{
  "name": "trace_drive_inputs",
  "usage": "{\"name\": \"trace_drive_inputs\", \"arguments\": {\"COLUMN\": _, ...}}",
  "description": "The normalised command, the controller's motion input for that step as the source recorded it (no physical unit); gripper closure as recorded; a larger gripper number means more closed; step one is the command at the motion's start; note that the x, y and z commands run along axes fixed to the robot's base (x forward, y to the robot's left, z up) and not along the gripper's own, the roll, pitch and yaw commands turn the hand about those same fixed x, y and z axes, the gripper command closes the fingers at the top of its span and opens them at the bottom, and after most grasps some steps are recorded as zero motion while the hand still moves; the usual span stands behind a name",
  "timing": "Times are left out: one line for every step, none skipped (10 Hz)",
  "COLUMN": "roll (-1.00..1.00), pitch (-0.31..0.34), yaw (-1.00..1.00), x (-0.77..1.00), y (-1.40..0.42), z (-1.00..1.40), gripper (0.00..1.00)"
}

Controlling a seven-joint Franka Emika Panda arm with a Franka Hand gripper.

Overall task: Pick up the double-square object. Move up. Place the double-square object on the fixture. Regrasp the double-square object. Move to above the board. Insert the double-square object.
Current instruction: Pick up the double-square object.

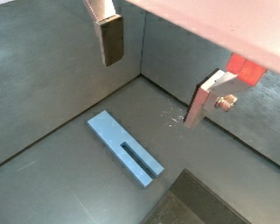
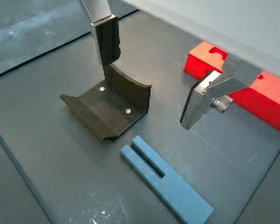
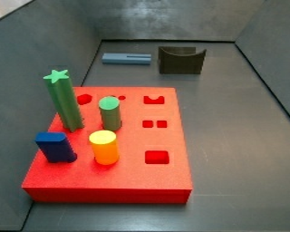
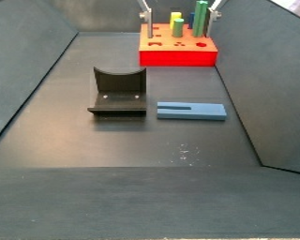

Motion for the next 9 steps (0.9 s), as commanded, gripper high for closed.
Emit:
{"name": "trace_drive_inputs", "arguments": {"roll": 0.09, "pitch": 0.061, "yaw": -0.33, "x": 0.05, "y": 0.07, "z": -0.03, "gripper": 0.00}}
{"name": "trace_drive_inputs", "arguments": {"roll": 0.03, "pitch": 0.046, "yaw": -0.82, "x": 0.08, "y": 0.10, "z": -0.19, "gripper": 0.00}}
{"name": "trace_drive_inputs", "arguments": {"roll": -0.02, "pitch": 0.000, "yaw": -1.00, "x": 0.00, "y": 0.00, "z": -0.18, "gripper": 0.00}}
{"name": "trace_drive_inputs", "arguments": {"roll": -0.01, "pitch": 0.000, "yaw": -1.00, "x": 0.00, "y": 0.00, "z": -0.02, "gripper": 0.00}}
{"name": "trace_drive_inputs", "arguments": {"roll": -0.07, "pitch": 0.000, "yaw": -0.97, "x": 0.00, "y": 0.00, "z": -0.10, "gripper": 0.00}}
{"name": "trace_drive_inputs", "arguments": {"roll": -0.11, "pitch": 0.000, "yaw": -0.96, "x": 0.00, "y": -0.01, "z": -0.27, "gripper": 0.00}}
{"name": "trace_drive_inputs", "arguments": {"roll": -0.10, "pitch": 0.000, "yaw": -0.97, "x": 0.00, "y": -0.01, "z": -0.41, "gripper": 0.00}}
{"name": "trace_drive_inputs", "arguments": {"roll": -0.10, "pitch": 0.000, "yaw": -0.95, "x": 0.00, "y": 0.00, "z": -0.47, "gripper": 0.00}}
{"name": "trace_drive_inputs", "arguments": {"roll": -0.14, "pitch": 0.066, "yaw": -0.90, "x": -0.07, "y": 0.00, "z": -0.66, "gripper": 0.00}}
